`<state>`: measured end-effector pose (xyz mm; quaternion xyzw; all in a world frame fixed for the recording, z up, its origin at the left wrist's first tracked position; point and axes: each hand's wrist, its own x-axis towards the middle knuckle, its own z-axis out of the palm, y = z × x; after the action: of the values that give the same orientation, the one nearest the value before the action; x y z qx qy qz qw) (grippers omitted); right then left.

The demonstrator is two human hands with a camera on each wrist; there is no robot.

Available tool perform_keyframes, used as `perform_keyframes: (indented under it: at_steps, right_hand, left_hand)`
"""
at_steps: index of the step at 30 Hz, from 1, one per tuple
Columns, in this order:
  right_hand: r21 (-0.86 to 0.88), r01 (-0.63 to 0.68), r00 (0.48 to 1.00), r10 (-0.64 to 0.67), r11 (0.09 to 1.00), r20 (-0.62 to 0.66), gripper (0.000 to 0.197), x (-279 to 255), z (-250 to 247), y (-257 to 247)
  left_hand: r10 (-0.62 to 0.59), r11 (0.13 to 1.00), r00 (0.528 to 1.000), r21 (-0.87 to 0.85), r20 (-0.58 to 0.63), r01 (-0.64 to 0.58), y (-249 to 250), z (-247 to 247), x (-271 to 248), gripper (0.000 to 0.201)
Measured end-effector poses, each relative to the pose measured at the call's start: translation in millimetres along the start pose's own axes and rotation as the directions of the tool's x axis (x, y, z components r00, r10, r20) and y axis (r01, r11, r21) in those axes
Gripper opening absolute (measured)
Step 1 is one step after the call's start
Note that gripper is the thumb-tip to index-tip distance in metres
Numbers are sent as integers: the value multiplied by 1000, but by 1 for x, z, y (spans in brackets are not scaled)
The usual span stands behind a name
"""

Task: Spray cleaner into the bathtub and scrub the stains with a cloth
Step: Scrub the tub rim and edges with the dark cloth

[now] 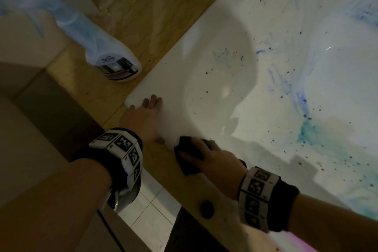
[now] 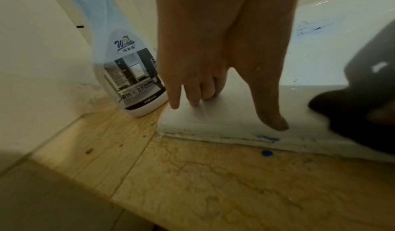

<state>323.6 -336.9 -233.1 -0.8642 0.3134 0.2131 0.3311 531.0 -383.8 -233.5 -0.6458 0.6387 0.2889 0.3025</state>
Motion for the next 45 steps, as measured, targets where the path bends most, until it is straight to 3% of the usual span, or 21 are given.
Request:
perform_keyframes:
  at_steps: [3, 5, 7, 10, 13, 16, 21, 23, 25, 27, 29, 31, 34, 37, 41, 43, 45]
  right_hand:
    - [177, -196, 965, 222, 965, -142, 77, 13, -3, 24]
    - [424, -302, 891, 411, 853, -192, 65, 12, -14, 44]
    - [490, -329, 827, 496, 808, -263, 53, 0, -23, 57]
    - [424, -250, 876, 389, 870, -283, 57, -24, -27, 47]
    - [246, -174, 971, 208, 953, -117, 66, -44, -7, 19]
    - [29, -80, 995, 78, 996, 58, 73, -54, 19, 0]
    - [10, -109, 994, 110, 994, -17, 76, -47, 34, 7]
    - [92, -191, 979, 197, 977, -60, 79, -40, 38, 11]
    - [318, -332, 926, 370, 888, -67, 74, -31, 36, 29]
    - [546, -398, 877, 480, 737, -8, 59, -29, 26, 56]
    - [633, -424, 843, 537, 648, 14, 52, -39, 14, 78]
    - [621, -380, 845, 530, 686, -67, 53, -56, 7, 81]
    - [505, -267, 906, 392, 821, -158, 59, -81, 10, 47]
    - [285, -215, 970, 238, 934, -47, 61, -90, 36, 16]
    - [183, -199, 972, 218, 963, -92, 82, -98, 74, 11]
    - [199, -160, 979, 181, 967, -90, 80, -94, 85, 17]
    - [253, -203, 961, 242, 946, -133, 76, -91, 80, 17]
  left_hand:
    - [-23, 1000, 1000, 20, 14, 23, 2, 0, 1, 118]
    - [-38, 998, 999, 42, 11, 38, 7, -1, -2, 114]
    - [-44, 997, 999, 67, -3, 45, 15, -1, -7, 111]
    - [-62, 996, 998, 68, -18, 63, 31, 3, -16, 114]
    - [-79, 996, 997, 35, -23, 79, 49, 14, -24, 122]
    - [-120, 993, 992, 10, -49, 121, 61, 22, -26, 126]
    - [-149, 988, 985, 31, -82, 152, 65, 24, -22, 125]
    - [-162, 986, 985, 14, -60, 163, 68, 24, -22, 127]
    - [-178, 984, 984, -3, -29, 178, 70, 22, -21, 129]
    - [-186, 982, 982, 2, -9, 186, 71, 19, -21, 131]
    - [-194, 981, 981, 16, 5, 194, 73, 16, -20, 132]
    - [-205, 978, 979, 26, 9, 205, 75, 13, -18, 134]
    - [-215, 976, 976, 50, 33, 213, 78, 9, -20, 135]
    - [-207, 976, 977, 74, 41, 204, 80, 9, -24, 130]
    - [-190, 981, 981, 30, 33, 189, 89, 23, -33, 134]
    - [-209, 978, 978, 17, 21, 208, 91, 25, -33, 136]
    - [-213, 977, 977, 18, 11, 212, 91, 24, -31, 136]
